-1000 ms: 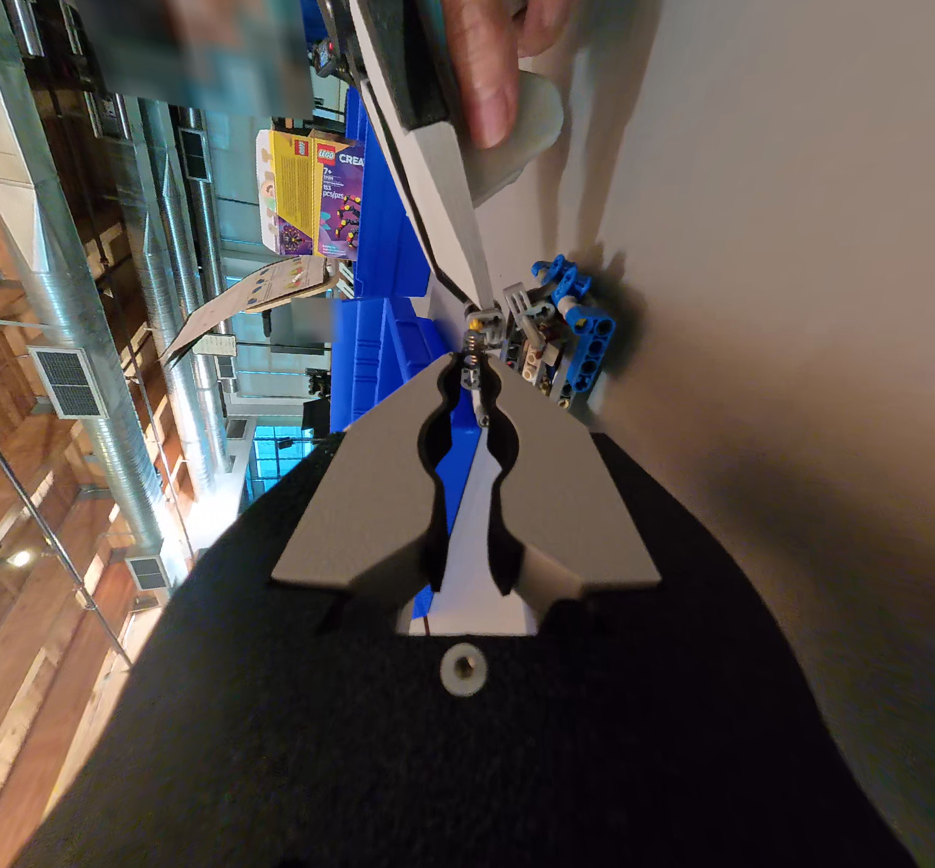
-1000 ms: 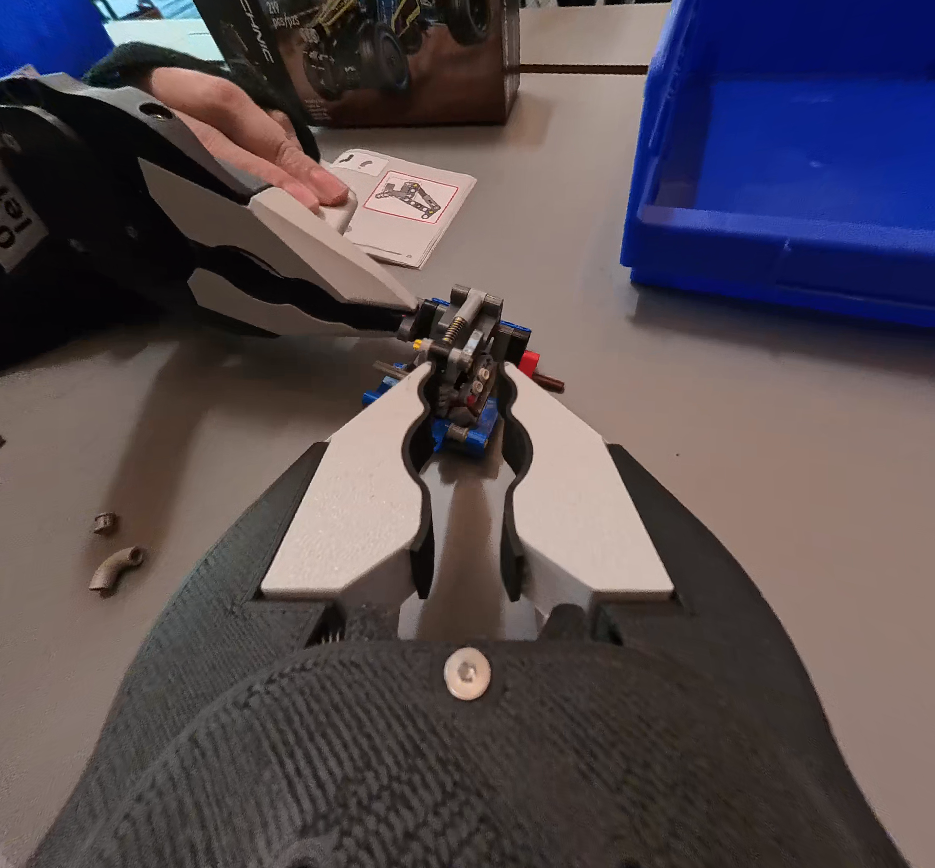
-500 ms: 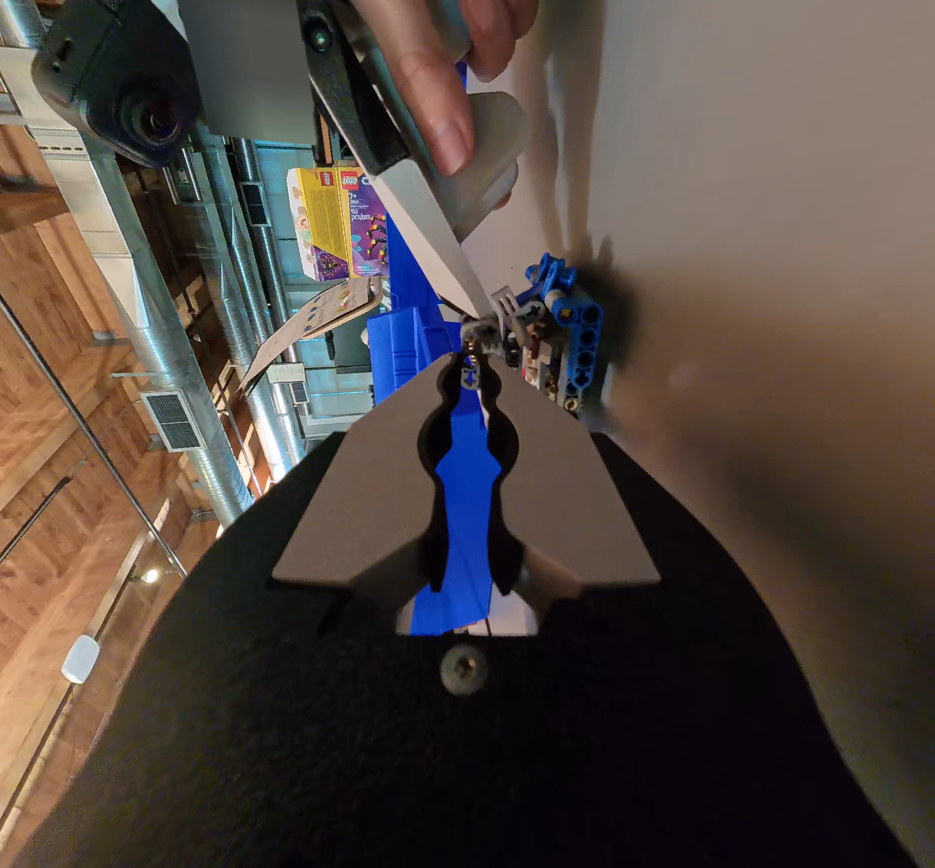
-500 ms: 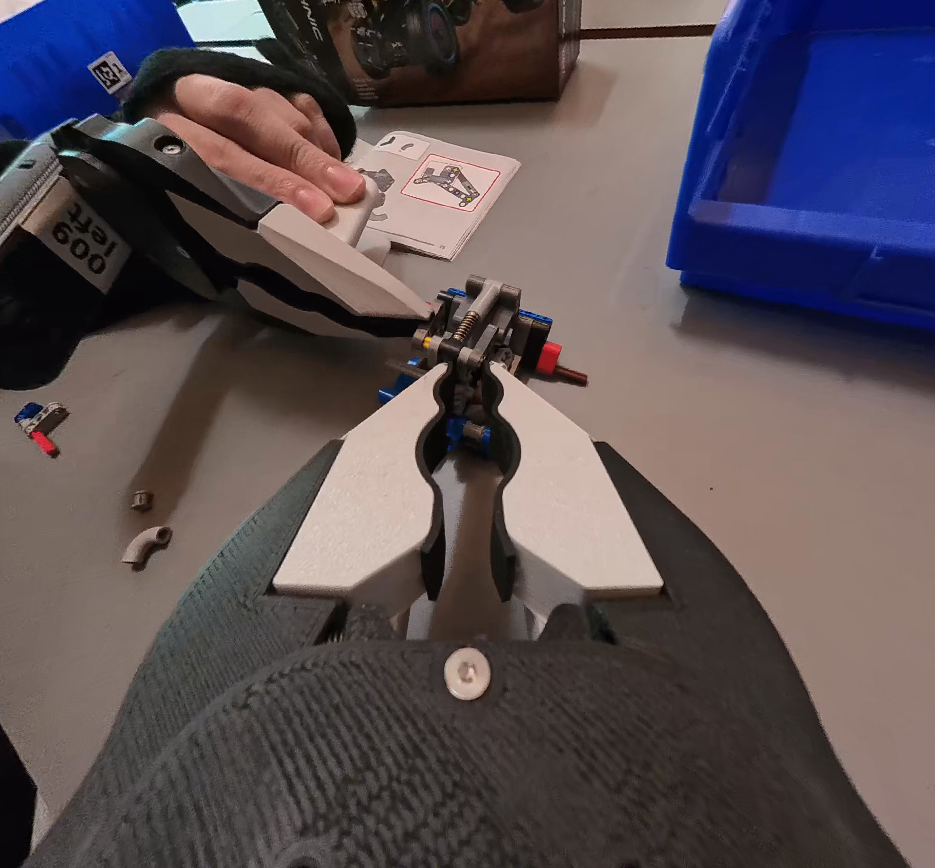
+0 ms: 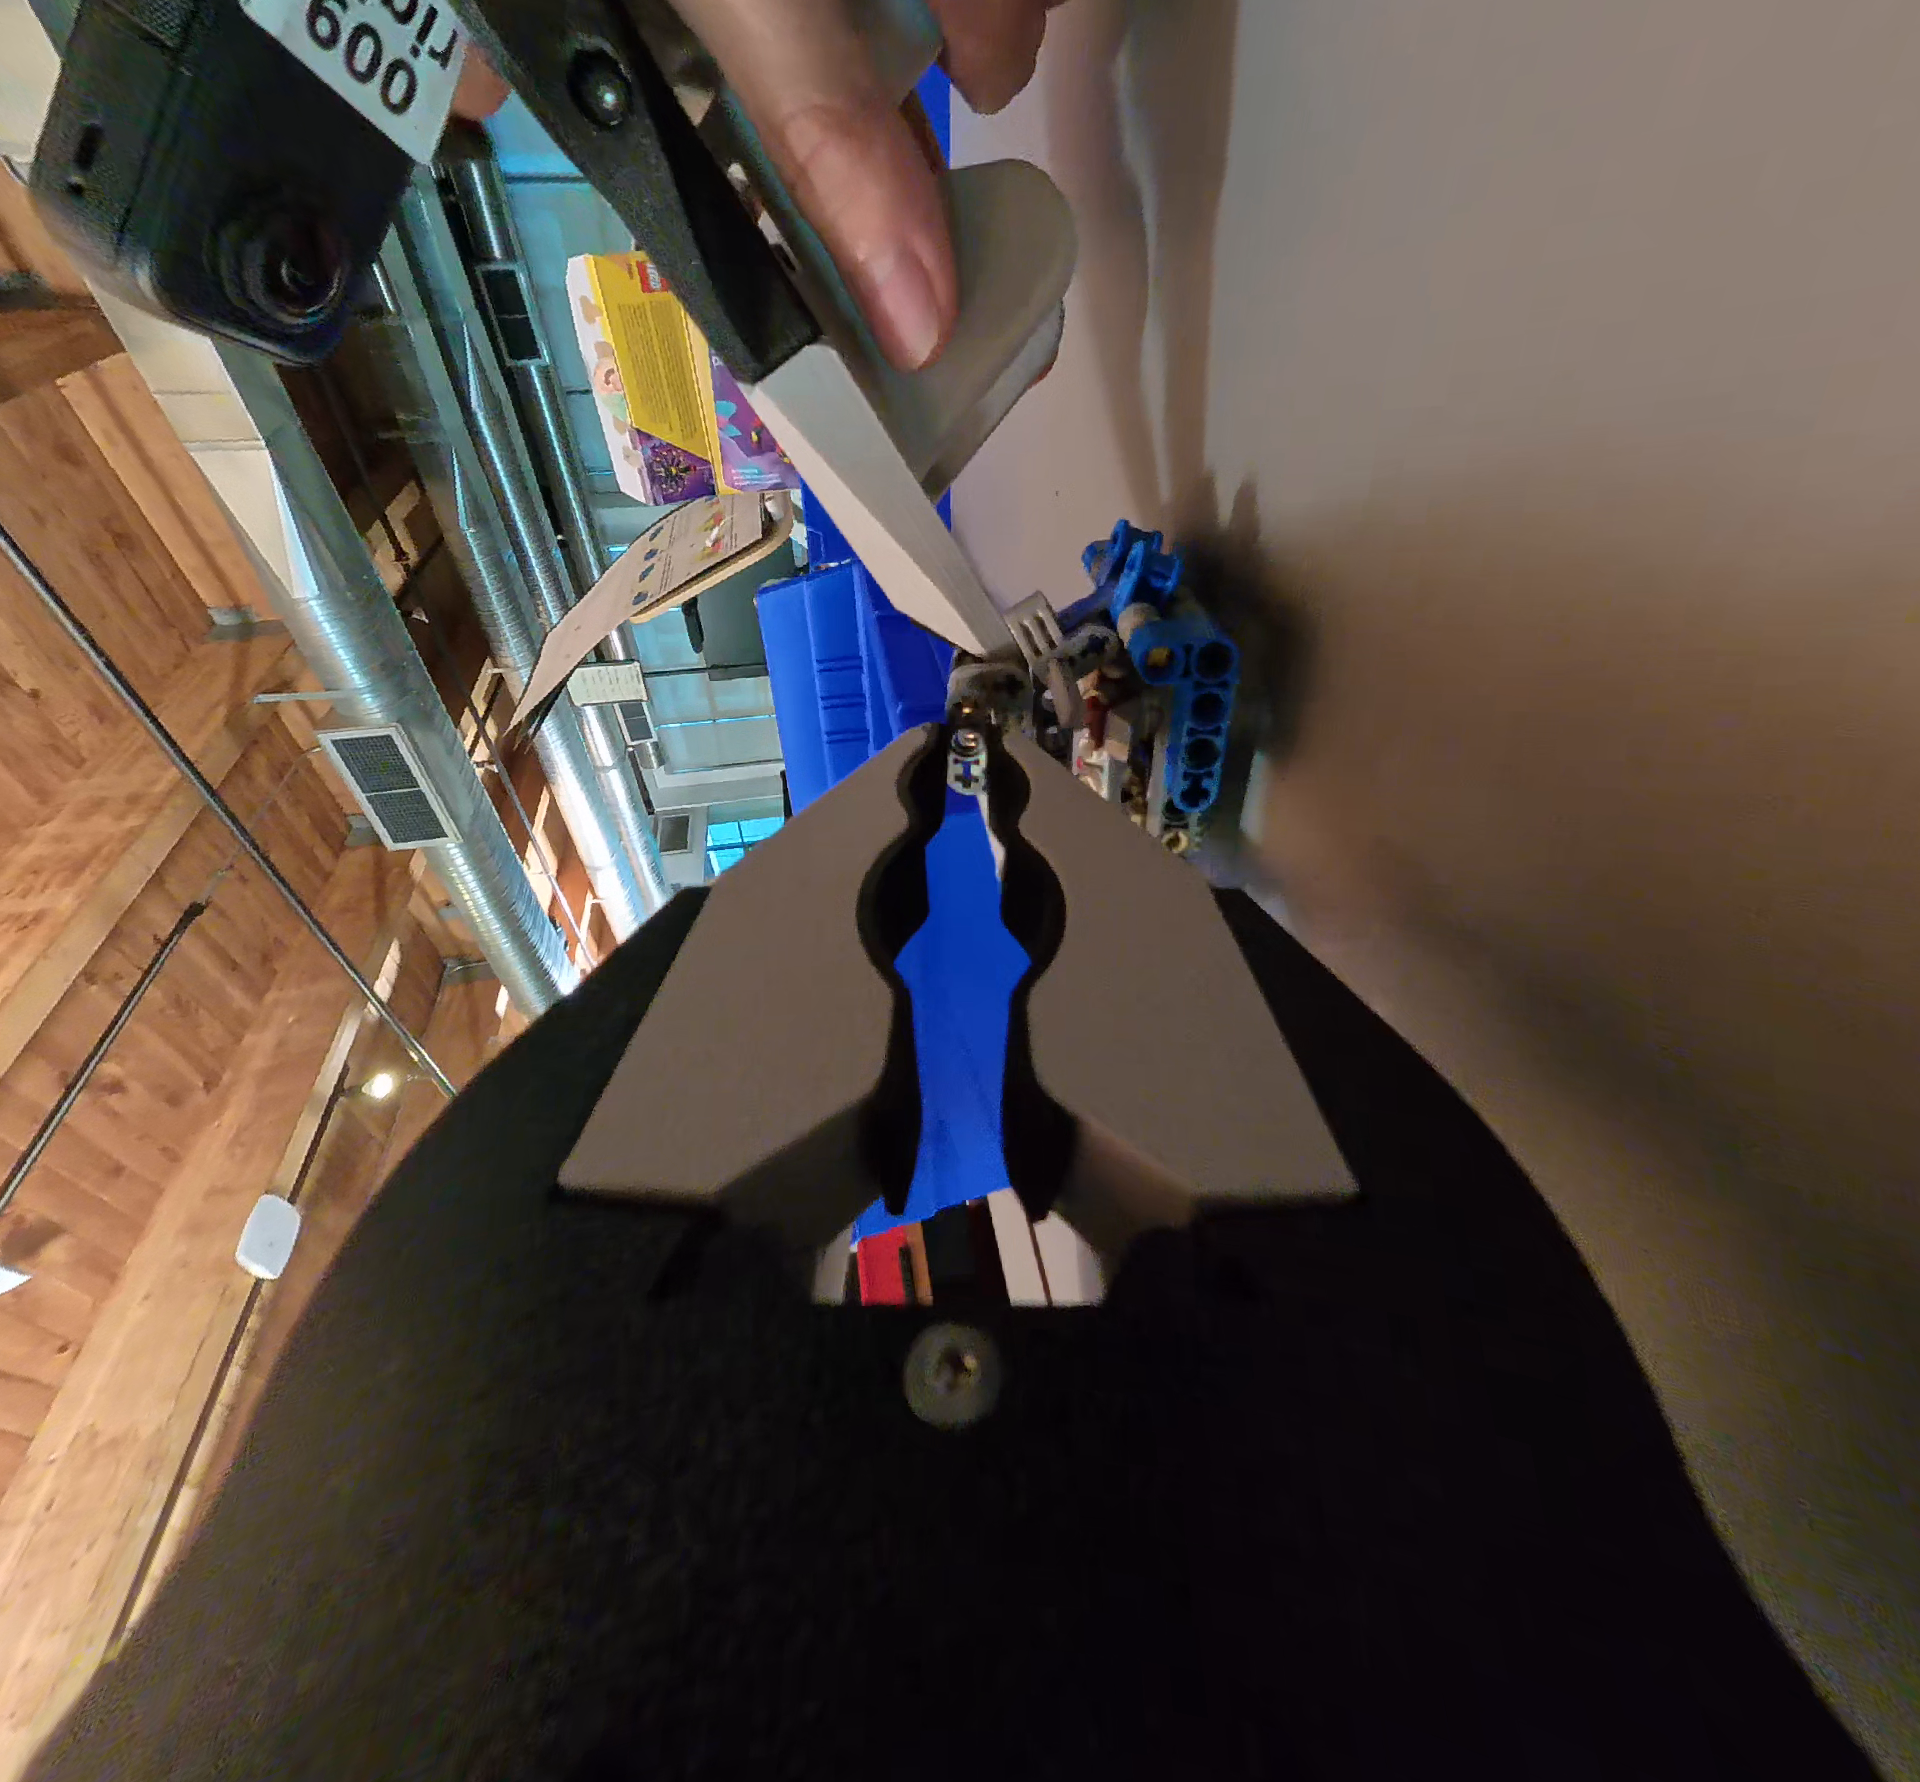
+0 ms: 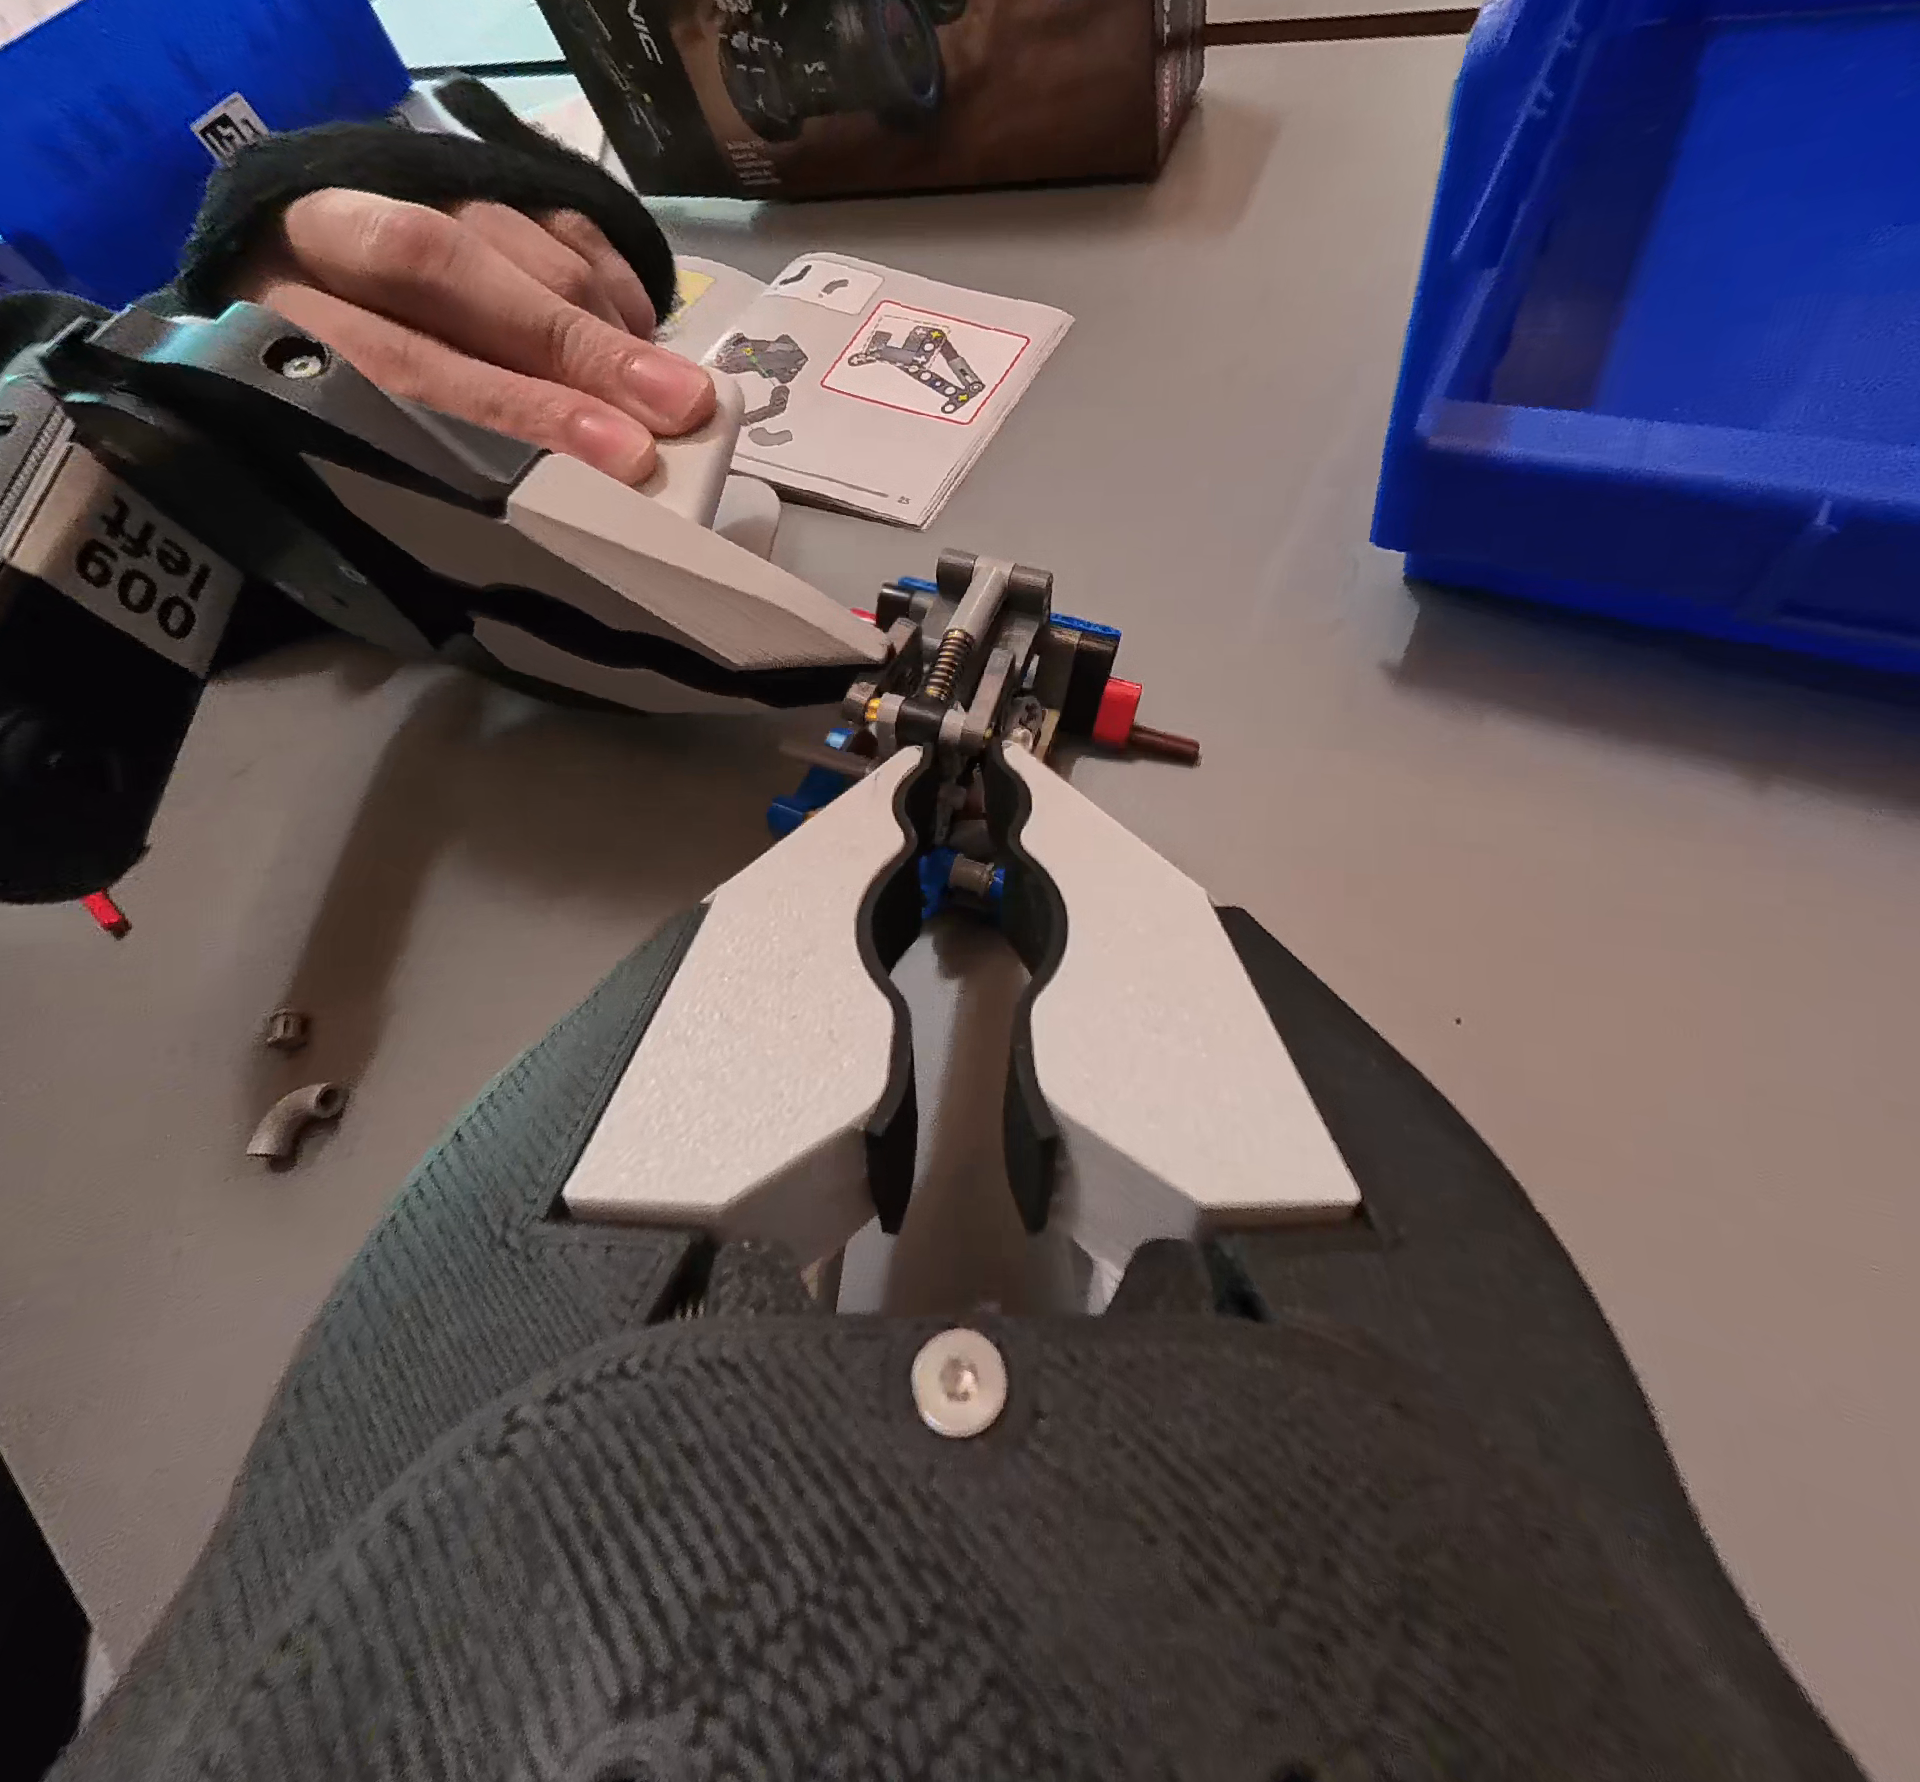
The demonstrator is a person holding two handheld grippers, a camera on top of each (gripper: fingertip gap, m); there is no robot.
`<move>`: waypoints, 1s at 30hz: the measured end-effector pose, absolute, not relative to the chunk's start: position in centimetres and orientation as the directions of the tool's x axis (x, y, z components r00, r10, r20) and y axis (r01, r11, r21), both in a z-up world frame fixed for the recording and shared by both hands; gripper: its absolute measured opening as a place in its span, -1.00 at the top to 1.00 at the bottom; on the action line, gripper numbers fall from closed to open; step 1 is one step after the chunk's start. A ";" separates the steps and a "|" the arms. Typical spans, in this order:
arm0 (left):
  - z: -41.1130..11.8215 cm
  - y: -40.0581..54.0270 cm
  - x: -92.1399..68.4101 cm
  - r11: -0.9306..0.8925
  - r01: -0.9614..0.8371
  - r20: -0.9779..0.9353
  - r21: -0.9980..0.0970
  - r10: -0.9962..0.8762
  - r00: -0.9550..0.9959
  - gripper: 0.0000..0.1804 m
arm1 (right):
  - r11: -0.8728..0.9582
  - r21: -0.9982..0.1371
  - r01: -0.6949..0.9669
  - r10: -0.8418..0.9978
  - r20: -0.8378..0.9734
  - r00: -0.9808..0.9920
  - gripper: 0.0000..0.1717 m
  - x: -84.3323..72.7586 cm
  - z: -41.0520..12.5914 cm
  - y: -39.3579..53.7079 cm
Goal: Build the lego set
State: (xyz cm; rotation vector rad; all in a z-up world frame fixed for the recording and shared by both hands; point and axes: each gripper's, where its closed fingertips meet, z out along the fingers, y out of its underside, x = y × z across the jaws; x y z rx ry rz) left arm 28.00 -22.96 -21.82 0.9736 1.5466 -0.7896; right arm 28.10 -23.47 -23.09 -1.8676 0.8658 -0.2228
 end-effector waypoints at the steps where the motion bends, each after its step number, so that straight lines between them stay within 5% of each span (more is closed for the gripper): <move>1: -21.8 -23.0 28.0 0.447 0.894 -0.982 0.023 0.178 -0.064 0.96 | -0.223 -0.859 -0.461 -0.654 -0.219 0.724 0.94 28.1 -23.1 -23.5; 7: -21.9 -22.7 28.2 0.490 0.870 -0.977 0.053 0.205 -0.056 0.97 | -0.209 -0.852 -0.480 -0.687 -0.222 0.692 0.94 28.4 -23.3 -23.1; 15: -21.8 -22.0 27.6 0.464 0.789 -0.839 -0.402 0.158 -0.521 0.96 | -0.183 -0.847 -0.499 -0.678 -0.259 0.688 0.94 28.5 -23.3 -23.1; 17: -21.4 -21.9 27.2 0.475 0.740 -0.780 -0.477 0.159 -0.605 0.96 | -0.171 -0.855 -0.490 -0.679 -0.258 0.688 0.77 28.3 -22.9 -23.2; 18: -21.0 -21.8 27.4 0.492 0.722 -0.774 -0.487 0.141 -0.618 0.96 | -0.159 -0.855 -0.493 -0.688 -0.263 0.676 0.66 28.2 -22.5 -23.5; 30: -19.1 -21.9 26.4 0.539 0.774 -0.868 -0.332 0.145 -0.474 0.96 | -0.132 -0.889 -0.439 -0.669 -0.247 0.701 0.87 25.9 -18.7 -21.9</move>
